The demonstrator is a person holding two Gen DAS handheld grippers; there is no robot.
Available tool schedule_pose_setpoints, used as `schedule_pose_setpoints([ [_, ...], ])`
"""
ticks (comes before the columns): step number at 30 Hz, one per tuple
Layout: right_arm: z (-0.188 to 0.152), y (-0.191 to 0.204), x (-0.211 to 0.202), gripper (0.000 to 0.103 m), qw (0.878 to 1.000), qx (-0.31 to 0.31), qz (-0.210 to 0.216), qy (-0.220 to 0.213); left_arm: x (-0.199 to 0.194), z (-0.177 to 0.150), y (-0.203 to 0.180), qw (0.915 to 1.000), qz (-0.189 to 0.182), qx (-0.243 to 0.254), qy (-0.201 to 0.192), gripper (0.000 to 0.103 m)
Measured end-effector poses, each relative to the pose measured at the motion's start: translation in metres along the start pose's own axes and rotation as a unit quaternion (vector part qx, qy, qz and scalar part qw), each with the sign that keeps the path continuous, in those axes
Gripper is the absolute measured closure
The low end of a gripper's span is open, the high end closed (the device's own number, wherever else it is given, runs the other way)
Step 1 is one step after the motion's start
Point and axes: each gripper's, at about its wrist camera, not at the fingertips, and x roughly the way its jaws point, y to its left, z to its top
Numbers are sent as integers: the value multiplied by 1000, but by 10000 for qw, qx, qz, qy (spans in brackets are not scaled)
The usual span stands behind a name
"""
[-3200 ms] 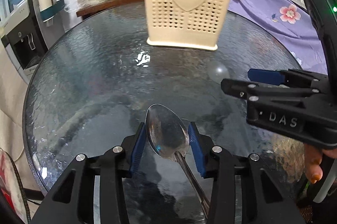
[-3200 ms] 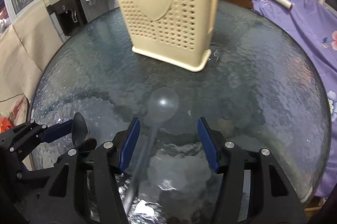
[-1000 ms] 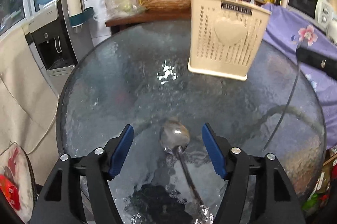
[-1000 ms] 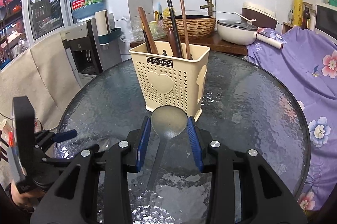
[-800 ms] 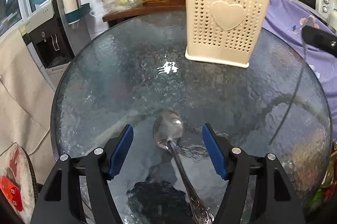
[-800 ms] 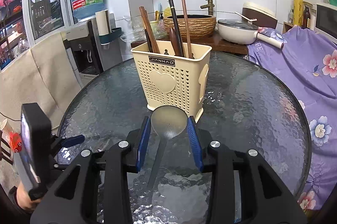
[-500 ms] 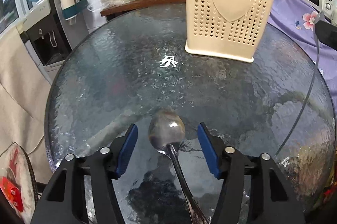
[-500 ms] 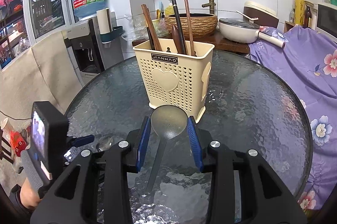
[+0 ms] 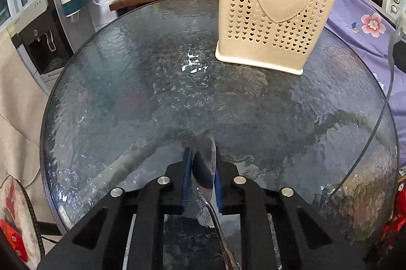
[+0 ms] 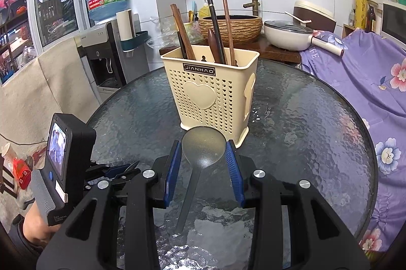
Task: Organize utensils
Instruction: 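Lift both spoons and carry them toward the beige holder, then lower both spoons into the holder and open both tools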
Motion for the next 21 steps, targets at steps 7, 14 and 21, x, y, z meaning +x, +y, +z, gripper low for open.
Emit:
schedule_pose_setpoints([
  [7,0,1,0,66,10000,4,-20,5,1,6,1,9999,-81,-45,-77,96],
  [14,0,1,-1,66,10000,-8,-22,1,-4,7,3,9994,-200,-116,-243,99],
  [21,4,1,-8,66,10000,-50,-24,-80,-29,13,3,9969,-451,-196,-621,99],
])
